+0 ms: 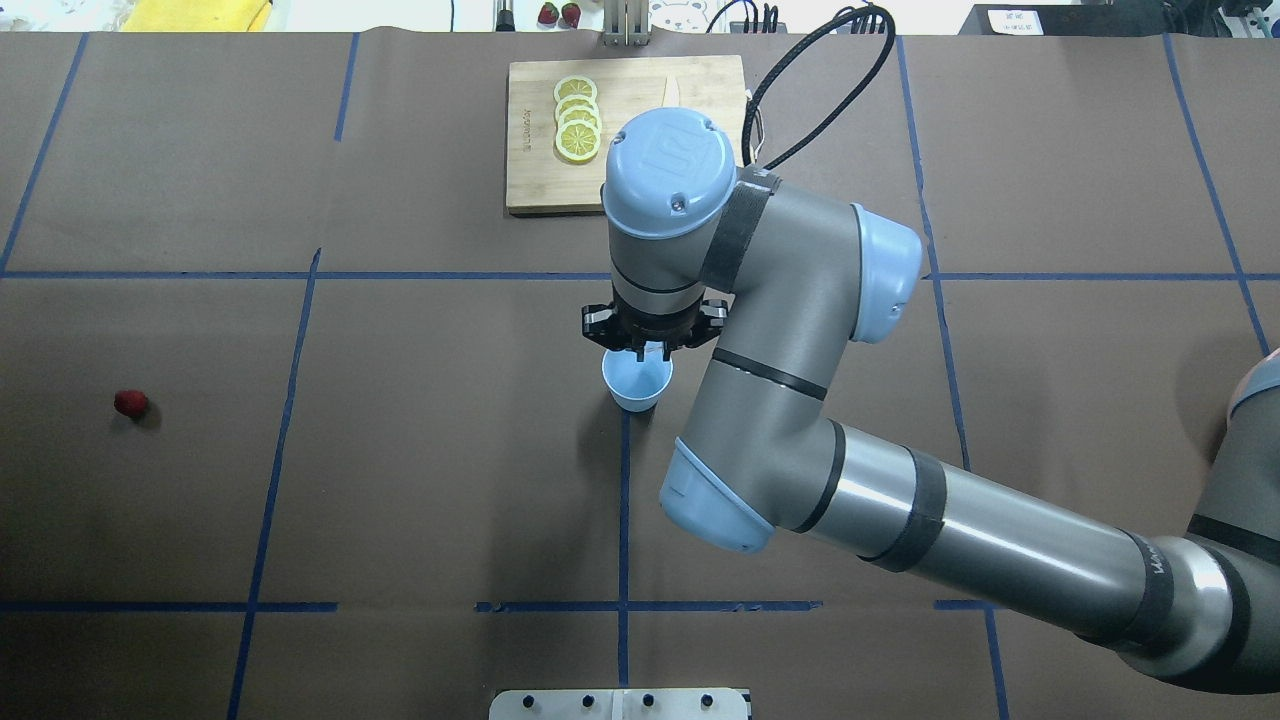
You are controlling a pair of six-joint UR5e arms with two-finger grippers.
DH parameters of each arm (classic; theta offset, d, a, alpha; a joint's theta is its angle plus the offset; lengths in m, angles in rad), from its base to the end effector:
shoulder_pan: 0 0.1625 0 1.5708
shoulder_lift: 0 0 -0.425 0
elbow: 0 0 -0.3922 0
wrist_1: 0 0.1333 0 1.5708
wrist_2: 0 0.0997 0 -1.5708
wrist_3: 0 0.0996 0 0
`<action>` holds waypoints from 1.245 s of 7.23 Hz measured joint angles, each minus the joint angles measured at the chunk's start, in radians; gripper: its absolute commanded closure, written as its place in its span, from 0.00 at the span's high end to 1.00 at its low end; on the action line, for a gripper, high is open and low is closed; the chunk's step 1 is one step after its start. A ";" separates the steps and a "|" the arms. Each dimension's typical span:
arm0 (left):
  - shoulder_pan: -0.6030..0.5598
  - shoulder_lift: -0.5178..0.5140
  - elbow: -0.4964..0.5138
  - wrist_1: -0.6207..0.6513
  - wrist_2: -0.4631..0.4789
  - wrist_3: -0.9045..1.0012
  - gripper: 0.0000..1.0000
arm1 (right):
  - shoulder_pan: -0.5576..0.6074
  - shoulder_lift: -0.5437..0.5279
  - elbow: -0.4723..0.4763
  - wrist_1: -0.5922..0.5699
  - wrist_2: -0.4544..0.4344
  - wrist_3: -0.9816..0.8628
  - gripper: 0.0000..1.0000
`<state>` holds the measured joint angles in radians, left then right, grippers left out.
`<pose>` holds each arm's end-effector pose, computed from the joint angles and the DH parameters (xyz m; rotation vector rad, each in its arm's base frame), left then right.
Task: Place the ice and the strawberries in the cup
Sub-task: 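Lower the right gripper over the blue cup and release the ice cube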
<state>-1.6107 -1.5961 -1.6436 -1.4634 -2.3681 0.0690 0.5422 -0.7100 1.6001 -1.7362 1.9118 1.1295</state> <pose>-0.0819 -0.4972 0.6195 0.0346 0.7966 0.0238 -0.5531 -0.4500 0.1389 0.0515 -0.7859 -0.0279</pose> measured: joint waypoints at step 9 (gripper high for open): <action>0.000 -0.007 0.004 0.000 0.001 0.000 1.00 | -0.023 0.008 -0.030 0.024 0.001 0.001 0.39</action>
<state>-1.6107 -1.6034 -1.6395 -1.4634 -2.3669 0.0690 0.5188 -0.7024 1.5700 -1.7119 1.9130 1.1305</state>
